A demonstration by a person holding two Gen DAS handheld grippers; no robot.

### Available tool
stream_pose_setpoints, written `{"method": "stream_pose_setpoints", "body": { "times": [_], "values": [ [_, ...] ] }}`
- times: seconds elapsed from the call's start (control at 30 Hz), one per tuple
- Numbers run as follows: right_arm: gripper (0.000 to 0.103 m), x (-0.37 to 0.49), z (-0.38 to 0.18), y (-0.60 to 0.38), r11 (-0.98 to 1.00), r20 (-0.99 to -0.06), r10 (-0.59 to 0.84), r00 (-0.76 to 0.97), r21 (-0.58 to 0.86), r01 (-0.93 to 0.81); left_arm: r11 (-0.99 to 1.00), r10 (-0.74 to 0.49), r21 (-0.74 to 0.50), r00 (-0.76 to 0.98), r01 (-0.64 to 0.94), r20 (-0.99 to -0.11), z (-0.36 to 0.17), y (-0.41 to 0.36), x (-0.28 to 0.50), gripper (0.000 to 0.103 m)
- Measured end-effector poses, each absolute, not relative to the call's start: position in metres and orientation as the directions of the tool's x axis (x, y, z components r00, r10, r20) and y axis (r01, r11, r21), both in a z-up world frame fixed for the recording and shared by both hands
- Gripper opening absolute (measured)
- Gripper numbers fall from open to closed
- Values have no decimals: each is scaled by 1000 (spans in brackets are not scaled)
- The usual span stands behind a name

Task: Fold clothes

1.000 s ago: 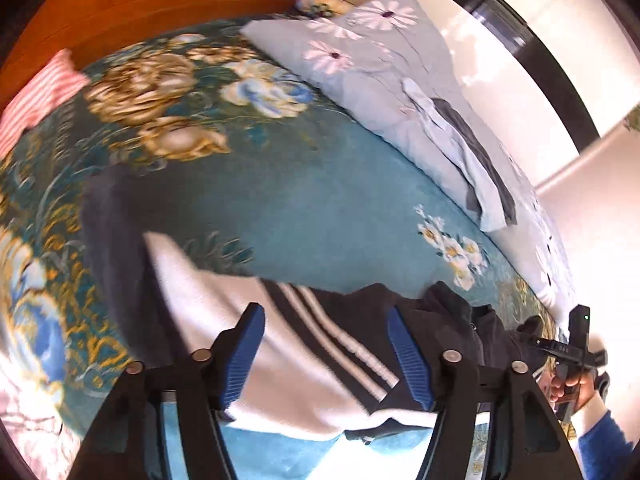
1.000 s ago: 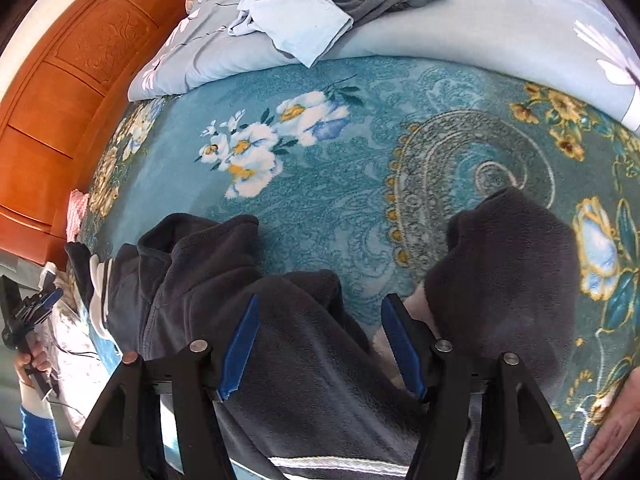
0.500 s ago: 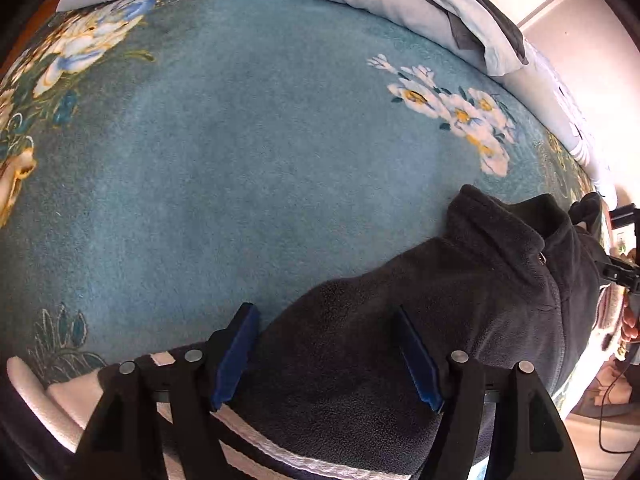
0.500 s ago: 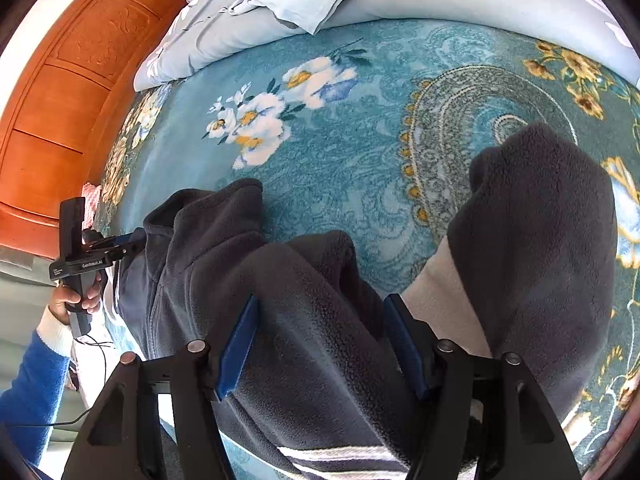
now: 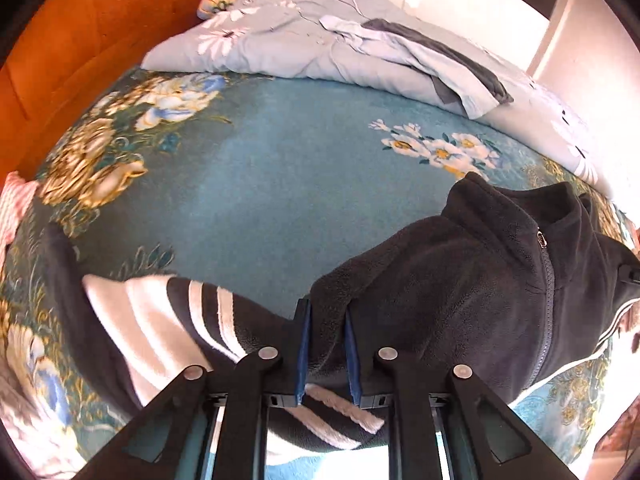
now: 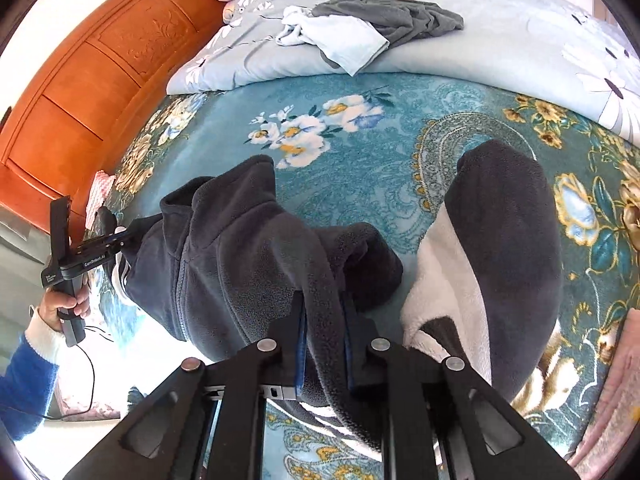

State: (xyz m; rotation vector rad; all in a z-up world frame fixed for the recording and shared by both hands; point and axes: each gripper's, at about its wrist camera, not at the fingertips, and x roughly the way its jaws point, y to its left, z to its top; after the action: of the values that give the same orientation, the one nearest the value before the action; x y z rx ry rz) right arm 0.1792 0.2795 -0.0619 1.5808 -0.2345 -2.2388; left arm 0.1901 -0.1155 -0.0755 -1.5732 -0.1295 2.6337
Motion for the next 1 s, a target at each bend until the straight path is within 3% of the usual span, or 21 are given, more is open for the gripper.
{"method": "stream_pose_setpoints", "body": {
  "times": [0.13,0.3,0.6,0.8,1.0],
  "values": [
    [15,200,-46,278,-915,-862,-394,-319,336,222,-991,85,-127,-534,44,-841,-52,-124,208,12],
    [14,210,-26,273,-927,-858,-365,-361,299,228,-993,81,-115,-576,24,-813,-31,-125,175,11],
    [7,164,18,249,-948,-863,-219,-456,79,308,-997,64,-83,-644,-2,-762,3,-127,90,7],
    [6,68,38,249,-974,-811,-158,-563,34,224,-998,47,-54,-677,-11,-734,24,-128,22,7],
    [6,-42,58,243,-995,-733,-50,-678,-20,95,-996,-20,-43,-631,84,-776,13,-136,-54,4]
  ]
}}
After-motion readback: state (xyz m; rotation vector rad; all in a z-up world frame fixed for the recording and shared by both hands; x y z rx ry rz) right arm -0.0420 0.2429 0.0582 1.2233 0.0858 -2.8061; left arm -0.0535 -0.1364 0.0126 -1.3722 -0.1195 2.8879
